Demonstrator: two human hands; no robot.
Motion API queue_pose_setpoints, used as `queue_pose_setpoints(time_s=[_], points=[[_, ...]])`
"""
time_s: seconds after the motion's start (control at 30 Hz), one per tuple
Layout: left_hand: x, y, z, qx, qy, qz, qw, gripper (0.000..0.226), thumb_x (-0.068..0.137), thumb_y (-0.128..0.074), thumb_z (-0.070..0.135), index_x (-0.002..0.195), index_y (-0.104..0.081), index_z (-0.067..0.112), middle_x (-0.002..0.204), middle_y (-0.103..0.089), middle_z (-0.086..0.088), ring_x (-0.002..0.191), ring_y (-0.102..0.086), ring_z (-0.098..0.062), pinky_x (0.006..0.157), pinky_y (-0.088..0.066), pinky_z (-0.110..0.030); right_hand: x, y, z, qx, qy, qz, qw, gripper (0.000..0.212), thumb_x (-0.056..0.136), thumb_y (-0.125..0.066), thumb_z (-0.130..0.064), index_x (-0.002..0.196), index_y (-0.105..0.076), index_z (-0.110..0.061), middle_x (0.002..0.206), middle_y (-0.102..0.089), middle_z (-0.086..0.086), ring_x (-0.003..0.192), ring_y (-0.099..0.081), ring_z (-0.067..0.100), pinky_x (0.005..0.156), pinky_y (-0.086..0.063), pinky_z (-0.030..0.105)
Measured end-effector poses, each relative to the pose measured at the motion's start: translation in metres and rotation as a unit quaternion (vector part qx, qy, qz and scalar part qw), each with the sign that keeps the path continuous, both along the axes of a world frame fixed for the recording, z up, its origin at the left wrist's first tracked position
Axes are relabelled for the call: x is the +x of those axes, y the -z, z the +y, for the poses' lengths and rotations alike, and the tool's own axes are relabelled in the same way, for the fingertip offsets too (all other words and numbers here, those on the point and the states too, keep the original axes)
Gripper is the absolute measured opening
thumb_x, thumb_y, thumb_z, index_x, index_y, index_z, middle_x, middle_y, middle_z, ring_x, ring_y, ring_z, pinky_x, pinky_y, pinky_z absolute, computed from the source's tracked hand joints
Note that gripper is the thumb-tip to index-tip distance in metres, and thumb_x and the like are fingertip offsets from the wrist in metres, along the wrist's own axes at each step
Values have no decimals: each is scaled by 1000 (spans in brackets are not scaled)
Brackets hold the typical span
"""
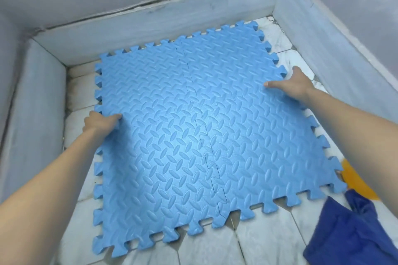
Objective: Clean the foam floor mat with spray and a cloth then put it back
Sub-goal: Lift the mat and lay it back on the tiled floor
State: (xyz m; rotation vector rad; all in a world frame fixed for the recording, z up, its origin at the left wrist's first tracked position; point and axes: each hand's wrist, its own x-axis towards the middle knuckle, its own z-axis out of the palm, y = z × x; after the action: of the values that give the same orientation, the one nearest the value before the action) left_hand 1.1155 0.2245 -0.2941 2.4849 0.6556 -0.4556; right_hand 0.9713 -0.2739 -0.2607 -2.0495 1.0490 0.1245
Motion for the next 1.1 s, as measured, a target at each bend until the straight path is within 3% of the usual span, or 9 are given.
queue_pose_setpoints(time_s=[0.07,0.13,0.23,0.47,0.57,0.73,0.87,0.97,1.1], points=[[2,-9,4,-99,-80,5,992,95,63,-75,59,135,-41,6,132,-49,-7,117,-52,-35,86,-48,-42,5,-10,1,18,55,-25,998,88,72,-77,-57,140,-42,-16,134,-51,6,121,-50,26,97,-40,37],[-2,-27,4,-163,-115,29,979,93,68,-75,59,137,-40,8,130,-47,-3,119,-50,-32,83,-44,-39,10,-24,1,16,109,-57,992,49,70,-76,-60,98,-60,-22,102,-60,4,94,-56,25,80,-43,33],[-12,-55,9,-222,-110,51,968,68,77,-73,46,130,-51,8,130,-56,-10,112,-56,-27,84,-43,-37,5,-54,7,14,140,-83,987,50,70,-75,-61,64,-49,-19,67,-52,1,70,-51,24,61,-37,32],[-9,-167,31,-322,-85,-1,943,43,76,-78,35,107,-64,9,101,-69,-8,81,-65,-23,65,-51,-31,14,-168,19,33,112,-167,979,42,77,-74,-55,81,-63,-14,72,-63,5,56,-51,17,55,-36,28],[2,-210,33,-372,-59,-46,925,36,78,-77,27,107,-68,7,103,-72,-11,89,-70,-27,78,-55,-38,31,-211,20,18,108,-197,974,37,75,-78,-49,91,-66,-18,87,-72,3,69,-65,19,66,-51,33],[25,-257,25,-401,-28,-103,910,28,80,-75,14,106,-69,4,101,-73,-14,92,-70,-30,87,-54,-46,64,-261,15,18,100,-230,968,41,75,-82,-38,106,-62,-19,93,-70,2,79,-68,24,75,-54,38],[47,-270,18,-392,-57,-115,911,37,72,-82,15,102,-68,-1,96,-73,-19,86,-70,-33,85,-55,-52,85,-268,2,37,104,-245,963,51,71,-85,-35,111,-63,-13,103,-72,12,83,-69,27,79,-57,42],[59,-278,13,-385,-95,-111,911,71,61,-90,25,116,-54,-2,108,-66,-17,96,-66,-34,85,-54,-51,100,-263,-9,65,85,-214,971,67,66,-86,-46,119,-60,-15,106,-71,7,87,-70,27,82,-57,44],[67,-299,-7,-347,-129,-115,922,75,76,-80,15,134,-34,5,124,-52,-17,110,-55,-36,86,-48,-46,117,-252,-8,80,69,-220,970,65,71,-84,-41,126,-57,-18,113,-69,3,96,-68,26,91,-54,47]])
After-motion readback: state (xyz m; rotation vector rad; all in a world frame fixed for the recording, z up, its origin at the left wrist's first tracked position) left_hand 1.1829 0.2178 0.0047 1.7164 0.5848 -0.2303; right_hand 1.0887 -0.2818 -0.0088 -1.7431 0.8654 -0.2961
